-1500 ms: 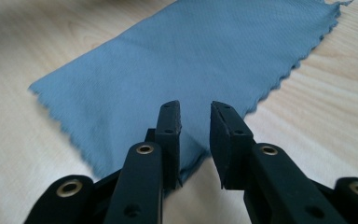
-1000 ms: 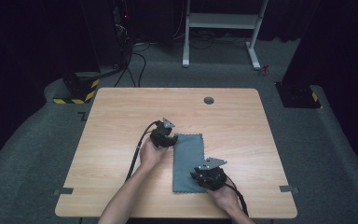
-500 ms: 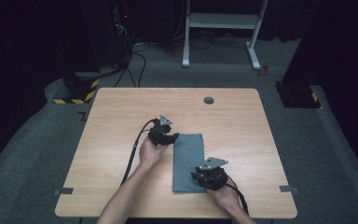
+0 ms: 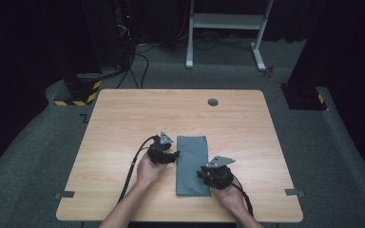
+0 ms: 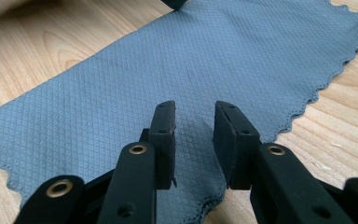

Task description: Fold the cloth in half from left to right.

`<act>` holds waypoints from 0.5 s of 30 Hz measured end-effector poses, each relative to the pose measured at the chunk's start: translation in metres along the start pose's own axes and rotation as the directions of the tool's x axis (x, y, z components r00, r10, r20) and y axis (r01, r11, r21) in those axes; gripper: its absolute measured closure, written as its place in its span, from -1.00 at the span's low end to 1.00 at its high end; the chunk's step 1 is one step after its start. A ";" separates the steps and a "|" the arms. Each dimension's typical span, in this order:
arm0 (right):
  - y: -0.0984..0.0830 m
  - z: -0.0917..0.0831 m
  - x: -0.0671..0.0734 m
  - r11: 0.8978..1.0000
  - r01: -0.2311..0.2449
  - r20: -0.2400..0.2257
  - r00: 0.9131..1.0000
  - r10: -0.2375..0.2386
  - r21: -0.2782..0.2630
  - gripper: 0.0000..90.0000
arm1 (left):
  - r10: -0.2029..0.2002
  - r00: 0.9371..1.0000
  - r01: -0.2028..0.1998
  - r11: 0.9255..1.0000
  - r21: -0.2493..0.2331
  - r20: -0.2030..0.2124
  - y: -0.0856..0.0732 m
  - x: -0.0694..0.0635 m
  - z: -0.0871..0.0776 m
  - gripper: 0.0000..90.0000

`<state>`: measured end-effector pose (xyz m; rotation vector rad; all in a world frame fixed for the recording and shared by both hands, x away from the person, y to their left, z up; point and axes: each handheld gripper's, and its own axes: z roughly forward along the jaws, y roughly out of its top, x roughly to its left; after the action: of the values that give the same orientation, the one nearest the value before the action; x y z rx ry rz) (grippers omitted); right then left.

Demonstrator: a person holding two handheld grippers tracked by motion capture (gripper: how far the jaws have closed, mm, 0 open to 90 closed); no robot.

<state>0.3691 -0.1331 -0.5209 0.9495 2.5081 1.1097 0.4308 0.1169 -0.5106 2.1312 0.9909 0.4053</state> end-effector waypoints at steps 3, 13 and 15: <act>0.000 -0.001 0.001 1.000 0.000 0.007 1.000 0.000 -0.001 0.54 | 0.011 1.000 -0.010 1.000 -0.023 0.026 -0.001 -0.011 -0.010 0.03; -0.001 -0.004 -0.002 1.000 0.013 0.026 1.000 -0.014 0.019 0.54 | 0.037 0.999 -0.037 0.999 0.026 0.002 -0.030 -0.027 -0.021 -0.01; -0.001 -0.008 -0.005 1.000 0.017 0.027 0.999 -0.018 0.013 0.53 | 0.020 1.000 -0.020 1.000 -0.007 0.023 -0.032 -0.032 -0.031 -0.02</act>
<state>0.3685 -0.1413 -0.5165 0.9377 2.5001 1.0701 0.3767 0.1217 -0.5128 2.1368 0.9547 0.3927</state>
